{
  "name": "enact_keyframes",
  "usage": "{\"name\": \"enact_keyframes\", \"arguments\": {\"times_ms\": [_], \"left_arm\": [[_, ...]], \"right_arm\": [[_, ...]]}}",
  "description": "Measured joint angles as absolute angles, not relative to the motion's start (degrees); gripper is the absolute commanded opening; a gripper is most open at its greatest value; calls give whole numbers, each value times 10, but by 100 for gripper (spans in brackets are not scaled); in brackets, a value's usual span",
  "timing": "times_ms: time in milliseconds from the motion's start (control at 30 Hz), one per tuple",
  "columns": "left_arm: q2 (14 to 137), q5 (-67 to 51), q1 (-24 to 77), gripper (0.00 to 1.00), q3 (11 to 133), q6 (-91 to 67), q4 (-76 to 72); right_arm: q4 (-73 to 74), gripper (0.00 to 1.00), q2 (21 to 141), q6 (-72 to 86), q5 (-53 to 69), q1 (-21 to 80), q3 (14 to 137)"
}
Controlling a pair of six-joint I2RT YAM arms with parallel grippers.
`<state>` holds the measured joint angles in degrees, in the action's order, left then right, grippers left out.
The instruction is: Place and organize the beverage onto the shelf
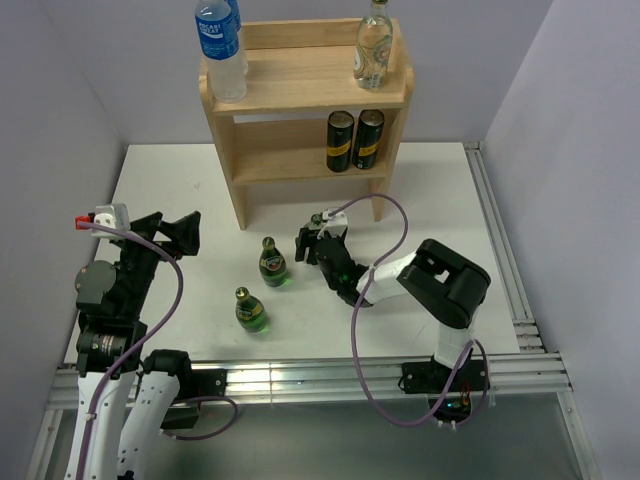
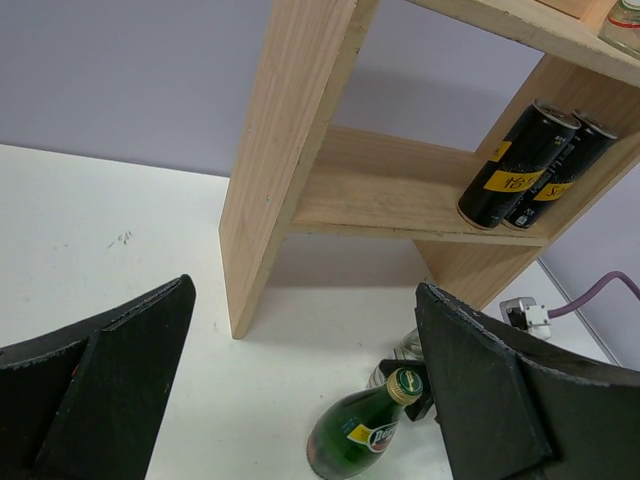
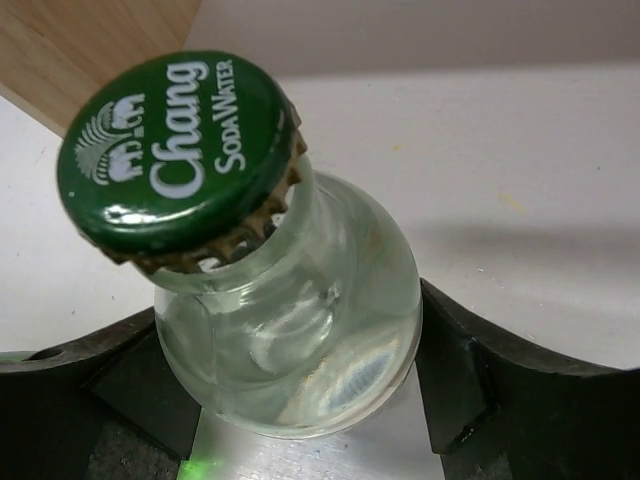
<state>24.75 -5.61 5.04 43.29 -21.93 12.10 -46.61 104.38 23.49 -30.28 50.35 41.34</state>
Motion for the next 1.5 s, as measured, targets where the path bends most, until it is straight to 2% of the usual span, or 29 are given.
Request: {"name": "enact_keyframes", "arguments": {"times_ms": [33,333,600,833,1133,1500], "left_arm": [[248,-57,50,99,433,-219,121],[248,-58,50,99,433,-219,121],[247,-58,50,99,433,-219,121],[247,-58,49,99,433,-219,121],[247,-58,41,99,433,-219,121],[247,-59,40,99,433,-219,121]], "right_arm": [[-465,0,1044,234,-303,503,414],[-358,0,998,227,-299,504,425],[-187,0,868,197,-319,514,470],[-107,0,764,168,-343,529,556],[18,0,746,101,-355,530,740],[88,0,809,9,-362,530,1018]]}}
